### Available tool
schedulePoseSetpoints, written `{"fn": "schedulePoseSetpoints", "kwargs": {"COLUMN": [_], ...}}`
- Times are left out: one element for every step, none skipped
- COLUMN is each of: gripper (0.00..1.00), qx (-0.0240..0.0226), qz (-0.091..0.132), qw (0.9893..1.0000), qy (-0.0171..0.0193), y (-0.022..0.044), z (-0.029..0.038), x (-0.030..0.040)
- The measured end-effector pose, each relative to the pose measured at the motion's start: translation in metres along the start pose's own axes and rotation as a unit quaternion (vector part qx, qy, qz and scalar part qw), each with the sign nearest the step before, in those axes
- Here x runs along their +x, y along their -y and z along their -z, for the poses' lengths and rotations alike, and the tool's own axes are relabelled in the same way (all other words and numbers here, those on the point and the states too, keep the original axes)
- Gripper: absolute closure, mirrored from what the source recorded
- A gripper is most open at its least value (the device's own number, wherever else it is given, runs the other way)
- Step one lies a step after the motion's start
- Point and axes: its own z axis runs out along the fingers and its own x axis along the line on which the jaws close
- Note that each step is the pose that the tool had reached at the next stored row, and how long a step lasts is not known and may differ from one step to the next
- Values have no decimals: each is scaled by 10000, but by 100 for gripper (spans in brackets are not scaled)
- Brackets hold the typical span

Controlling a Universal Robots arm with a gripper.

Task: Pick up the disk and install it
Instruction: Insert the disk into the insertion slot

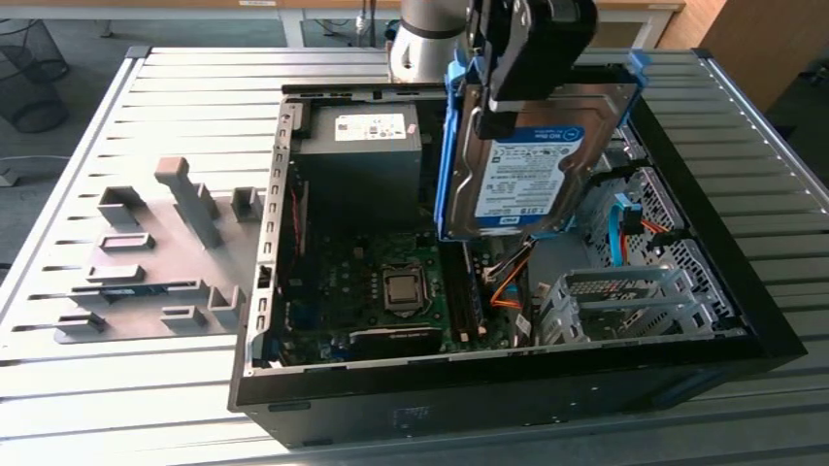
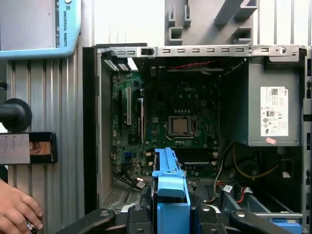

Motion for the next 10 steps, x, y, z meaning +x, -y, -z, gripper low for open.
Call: {"fn": "schedulePoseSetpoints", "kwargs": {"gripper": [64,64,64,64,64,64,64,64,64,64], "qx": [0,-1,0,0,-1,-1,-2,-3,-4,-4], "qz": [0,1,0,0,0,0,1,5,8,10], "qw": [10000,10000,10000,10000,10000,10000,10000,10000,10000,10000], "qy": [-1,-1,-1,0,-1,0,0,-1,-1,-1], "y": [3,6,9,16,30,49,71,99,124,152], "z": [-5,-10,-17,-26,-33,-42,-53,-64,-76,-87], "x": [43,81,121,155,176,185,188,189,190,190]}}
